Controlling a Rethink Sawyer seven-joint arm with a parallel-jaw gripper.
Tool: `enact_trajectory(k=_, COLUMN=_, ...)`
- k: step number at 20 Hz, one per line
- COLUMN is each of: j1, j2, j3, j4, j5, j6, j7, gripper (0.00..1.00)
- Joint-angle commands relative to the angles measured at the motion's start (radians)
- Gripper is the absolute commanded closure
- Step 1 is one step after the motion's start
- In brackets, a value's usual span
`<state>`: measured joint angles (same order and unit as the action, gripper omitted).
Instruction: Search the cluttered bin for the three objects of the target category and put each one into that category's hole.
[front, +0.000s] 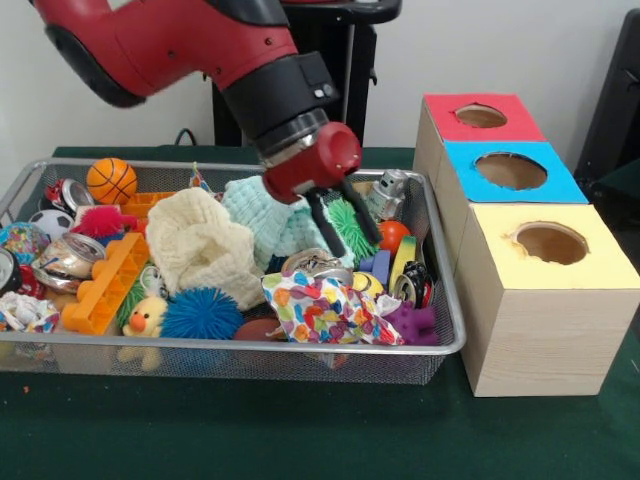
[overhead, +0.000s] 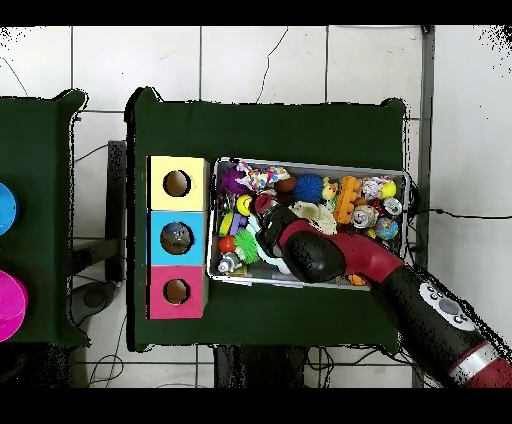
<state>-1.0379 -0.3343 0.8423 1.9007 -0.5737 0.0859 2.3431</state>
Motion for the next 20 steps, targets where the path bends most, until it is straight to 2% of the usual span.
enact_trajectory(k=1, j1=-0.027, j2=0.282, j3=0.180, j4=-0.071, j5=-0.147, j6=-0.017, j7=-0.160, gripper=0.00)
enact_trajectory(k=4, j1=-0.014, j2=0.304, j3=0.183, j4=-0.088, j5=-0.185, j6=-0.031, j7=-0.135, gripper=0.00)
enact_trajectory(k=9, j1=0.029, j2=0.247, j3=0.147, j4=-0.100, j5=-0.201, j6=-0.051, j7=-0.069, gripper=0.00)
enact_trajectory(k=10, j1=0.053, j2=0.195, j3=0.102, j4=-0.097, j5=-0.197, j6=-0.062, j7=-0.039, gripper=0.00)
enact_trajectory(k=12, j1=0.080, j2=0.133, j3=0.037, j4=-0.096, j5=-0.196, j6=-0.074, j7=-0.010, gripper=0.00)
enact_trajectory(k=15, j1=0.141, j2=0.031, j3=-0.100, j4=-0.099, j5=-0.193, j6=-0.108, j7=0.030, gripper=0.00)
enact_trajectory(k=17, j1=0.176, j2=-0.013, j3=-0.174, j4=-0.103, j5=-0.182, j6=-0.110, j7=0.046, gripper=0.00)
enact_trajectory(k=20, j1=0.181, j2=-0.019, j3=-0.195, j4=-0.113, j5=-0.176, j6=-0.107, j7=0.029, gripper=0.00)
